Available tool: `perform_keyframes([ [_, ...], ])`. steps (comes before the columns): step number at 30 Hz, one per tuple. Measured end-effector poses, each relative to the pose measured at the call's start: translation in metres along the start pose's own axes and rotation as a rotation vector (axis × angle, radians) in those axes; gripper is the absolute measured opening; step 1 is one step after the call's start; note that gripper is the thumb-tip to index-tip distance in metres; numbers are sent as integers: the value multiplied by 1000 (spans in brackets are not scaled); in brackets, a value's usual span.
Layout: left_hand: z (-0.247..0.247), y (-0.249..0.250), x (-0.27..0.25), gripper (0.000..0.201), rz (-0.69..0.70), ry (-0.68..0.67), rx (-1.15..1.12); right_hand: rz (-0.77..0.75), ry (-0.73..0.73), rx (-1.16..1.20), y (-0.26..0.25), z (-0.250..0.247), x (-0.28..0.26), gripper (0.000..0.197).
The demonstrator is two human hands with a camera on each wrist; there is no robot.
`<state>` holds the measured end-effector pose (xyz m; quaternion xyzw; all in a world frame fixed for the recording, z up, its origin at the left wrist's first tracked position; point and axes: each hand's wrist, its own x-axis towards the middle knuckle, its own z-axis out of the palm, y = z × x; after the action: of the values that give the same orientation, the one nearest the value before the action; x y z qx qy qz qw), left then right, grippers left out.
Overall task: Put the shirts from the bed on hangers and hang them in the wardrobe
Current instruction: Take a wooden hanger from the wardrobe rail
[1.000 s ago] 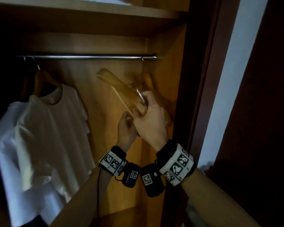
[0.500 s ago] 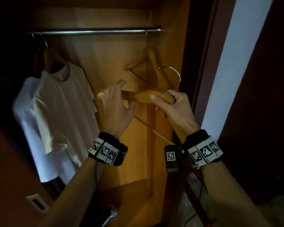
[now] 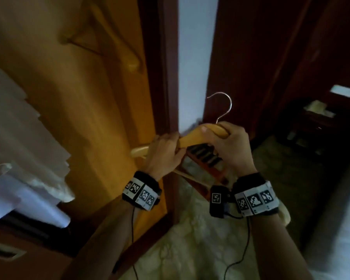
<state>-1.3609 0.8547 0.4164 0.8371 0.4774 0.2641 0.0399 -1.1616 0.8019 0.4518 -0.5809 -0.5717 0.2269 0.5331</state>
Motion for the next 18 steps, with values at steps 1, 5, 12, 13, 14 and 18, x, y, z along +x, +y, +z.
perform_keyframes([
  [1, 11, 19, -2, 13, 16, -42, -32, 15, 30, -35, 9, -18, -12, 18],
  [5, 58, 100, -14, 17, 97, -220, -157, 83, 184, -140, 43, -97, -74, 20],
  [12, 143, 285, -60, 13, 275, -316, -323, 273, 500, -134, 89, -245, -213, 21],
  [13, 154, 313, -68, 15, 299, -321, -359, 292, 546, -145, 93, -268, -231, 20],
  [14, 167, 342, -76, 19, 332, -337, -405, 313, 588, -155, 97, -292, -251, 20],
  [18, 206, 462, -111, 29, 478, -453, -531, 384, 681, -233, 110, -398, -326, 22],
])
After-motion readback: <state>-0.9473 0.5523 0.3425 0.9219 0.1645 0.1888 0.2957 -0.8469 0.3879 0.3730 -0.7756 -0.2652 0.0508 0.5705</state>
